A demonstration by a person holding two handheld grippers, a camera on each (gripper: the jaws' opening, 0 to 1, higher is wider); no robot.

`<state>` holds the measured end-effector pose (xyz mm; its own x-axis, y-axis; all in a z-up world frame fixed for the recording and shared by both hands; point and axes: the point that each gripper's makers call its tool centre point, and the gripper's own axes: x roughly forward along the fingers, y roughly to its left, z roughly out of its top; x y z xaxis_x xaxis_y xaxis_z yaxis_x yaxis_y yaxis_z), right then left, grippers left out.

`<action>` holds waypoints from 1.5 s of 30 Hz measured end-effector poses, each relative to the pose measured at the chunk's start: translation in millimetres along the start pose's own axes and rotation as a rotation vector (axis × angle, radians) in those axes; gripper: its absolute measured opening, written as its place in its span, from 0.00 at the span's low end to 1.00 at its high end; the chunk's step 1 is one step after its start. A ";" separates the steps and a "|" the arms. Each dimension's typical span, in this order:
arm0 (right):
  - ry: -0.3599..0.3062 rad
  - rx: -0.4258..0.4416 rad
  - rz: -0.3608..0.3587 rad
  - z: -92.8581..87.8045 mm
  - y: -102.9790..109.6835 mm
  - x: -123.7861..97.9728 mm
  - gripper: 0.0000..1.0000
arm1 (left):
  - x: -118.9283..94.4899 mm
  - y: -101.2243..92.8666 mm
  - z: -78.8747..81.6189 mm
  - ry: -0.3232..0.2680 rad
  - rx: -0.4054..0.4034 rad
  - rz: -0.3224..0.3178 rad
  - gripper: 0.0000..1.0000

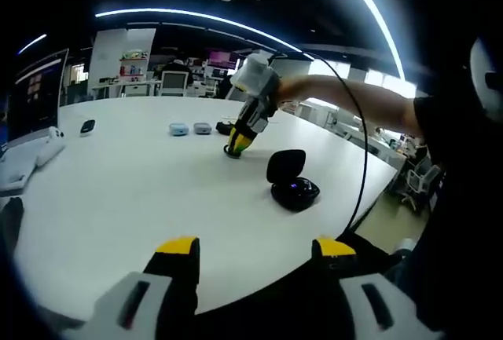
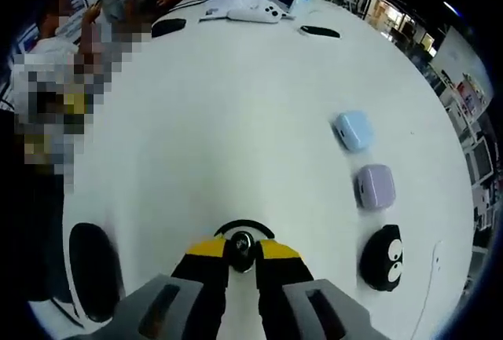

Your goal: Pick up the earbuds from the table and place the earbuds into the earbud case

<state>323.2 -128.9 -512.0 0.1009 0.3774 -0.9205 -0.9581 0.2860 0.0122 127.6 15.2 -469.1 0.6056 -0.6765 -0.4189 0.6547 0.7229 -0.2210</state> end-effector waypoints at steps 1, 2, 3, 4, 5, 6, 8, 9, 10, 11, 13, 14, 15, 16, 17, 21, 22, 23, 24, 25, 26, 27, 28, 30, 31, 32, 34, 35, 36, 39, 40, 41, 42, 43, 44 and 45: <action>-0.005 0.004 -0.001 0.6 0.1 -2.4 0.12 | -0.3 -0.1 0.2 0.000 0.000 0.000 0.59; -0.012 0.005 -0.001 1.4 0.9 -5.0 0.12 | -0.5 -0.2 0.5 -0.001 0.000 0.000 0.59; -0.022 0.008 -0.003 2.8 2.1 -9.3 0.12 | -0.6 -0.5 0.8 -0.001 0.002 0.000 0.59; -0.031 0.011 -0.003 4.1 3.4 -13.3 0.12 | -0.7 -0.4 0.8 0.000 0.002 0.002 0.59; -0.045 0.015 -0.005 6.3 4.8 -17.6 0.12 | -1.0 0.4 0.9 0.000 -0.006 0.007 0.59; -0.053 0.014 -0.007 7.3 6.9 -22.2 0.12 | -1.3 3.5 1.8 -0.008 -0.036 0.024 0.59; -0.069 0.002 -0.017 9.9 10.4 -30.2 0.12 | -2.1 6.9 2.4 -0.013 -0.046 0.030 0.61; -0.078 0.001 -0.021 11.3 14.0 -36.6 0.12 | -2.7 8.0 2.6 -0.015 -0.045 0.037 0.61; -0.089 -0.007 -0.020 13.0 17.9 -41.3 0.12 | -3.1 8.6 2.7 -0.015 -0.043 0.040 0.61; -0.094 -0.007 -0.019 13.6 20.7 -44.5 0.12 | -3.7 8.9 3.0 -0.014 -0.038 0.043 0.61; -0.109 -0.010 -0.017 15.7 29.4 -53.6 0.12 | -5.3 8.6 4.1 -0.013 -0.030 0.046 0.61; -0.118 -0.010 -0.019 17.2 33.5 -58.2 0.12 | -5.9 8.1 4.7 -0.012 -0.026 0.047 0.61; -0.128 -0.016 -0.021 18.4 38.6 -63.1 0.12 | -6.3 8.1 5.4 -0.013 -0.026 0.050 0.61; -0.138 -0.021 -0.028 19.9 42.9 -68.0 0.12 | -7.0 9.2 6.7 -0.017 -0.034 0.057 0.61; -0.147 -0.021 -0.040 20.9 48.4 -74.4 0.12 | -7.7 8.6 7.6 -0.019 -0.034 0.060 0.61; -0.189 -0.005 -0.047 22.6 71.0 -93.0 0.12 | -8.6 5.4 9.0 -0.017 -0.012 0.066 0.61; -0.194 -0.001 -0.050 22.1 76.4 -96.6 0.12 | -8.3 4.2 9.2 -0.016 -0.009 0.062 0.61; -0.198 0.000 -0.054 21.7 80.0 -98.9 0.12 | -7.9 2.4 9.3 -0.016 -0.008 0.057 0.61; -0.203 0.001 -0.061 21.1 84.9 -102.0 0.12 | -7.1 0.5 9.5 -0.016 -0.008 0.053 0.61; -0.210 0.004 -0.068 20.4 89.3 -105.0 0.12 | -6.6 -0.3 9.5 -0.016 -0.009 0.052 0.61; -0.218 0.018 -0.078 18.8 94.4 -107.9 0.12 | -5.8 -2.3 9.3 -0.015 -0.008 0.047 0.61; -0.222 0.041 -0.080 16.9 98.3 -109.3 0.12 | -5.1 -3.9 9.2 -0.015 -0.007 0.042 0.61; -0.226 0.048 -0.075 15.1 103.5 -110.3 0.12 | -4.3 -5.1 9.0 -0.014 -0.006 0.039 0.61; -0.234 0.062 -0.068 9.8 113.7 -111.6 0.12 | -2.3 -7.5 8.6 -0.012 -0.002 0.031 0.61; -0.234 0.063 -0.069 7.3 118.6 -110.8 0.12 | -1.4 -8.8 8.5 -0.010 0.002 0.027 0.61; -0.233 0.060 -0.068 4.8 123.2 -109.9 0.12 | -0.8 -9.6 8.3 -0.008 0.005 0.024 0.61; -0.238 0.072 -0.066 1.0 131.3 -108.1 0.12 | -0.2 -11.4 7.4 0.000 0.013 0.010 0.61; -0.241 0.076 -0.068 -0.1 134.1 -107.3 0.12 | -0.2 -11.1 7.6 0.001 0.014 0.009 0.61; -0.245 0.080 -0.069 -2.5 139.5 -104.9 0.12 | -0.1 -10.6 8.2 -0.001 0.017 0.011 0.61; -0.249 0.107 -0.074 -8.4 149.0 -96.8 0.12 | 1.7 -11.7 8.9 0.001 0.021 -0.003 0.61; -0.254 0.119 -0.078 -10.0 151.7 -93.4 0.12 | 2.3 -13.7 9.3 0.000 0.023 -0.014 0.61; -0.253 0.130 -0.083 -12.8 152.2 -89.6 0.12 | 2.9 -15.3 10.1 -0.002 0.025 -0.022 0.61; -0.252 0.140 -0.087 -15.3 154.3 -85.3 0.12 | 3.3 -16.4 10.7 -0.005 0.023 -0.027 0.61; -0.249 0.151 -0.090 -17.2 156.0 -80.8 0.12 | 3.9 -17.2 11.0 -0.008 0.022 -0.032 0.61; -0.251 0.155 -0.092 -18.1 157.8 -76.5 0.12 | 4.8 -18.0 10.5 -0.008 0.024 -0.038 0.61; -0.256 0.170 -0.089 -18.4 160.8 -71.8 0.12 | 6.2 -18.2 8.7 -0.004 0.023 -0.045 0.60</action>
<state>157.0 -126.2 -451.2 0.2669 0.5479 -0.7928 -0.8863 0.4626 0.0214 123.3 -3.4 -460.0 0.5772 -0.7087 -0.4057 0.6914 0.6885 -0.2191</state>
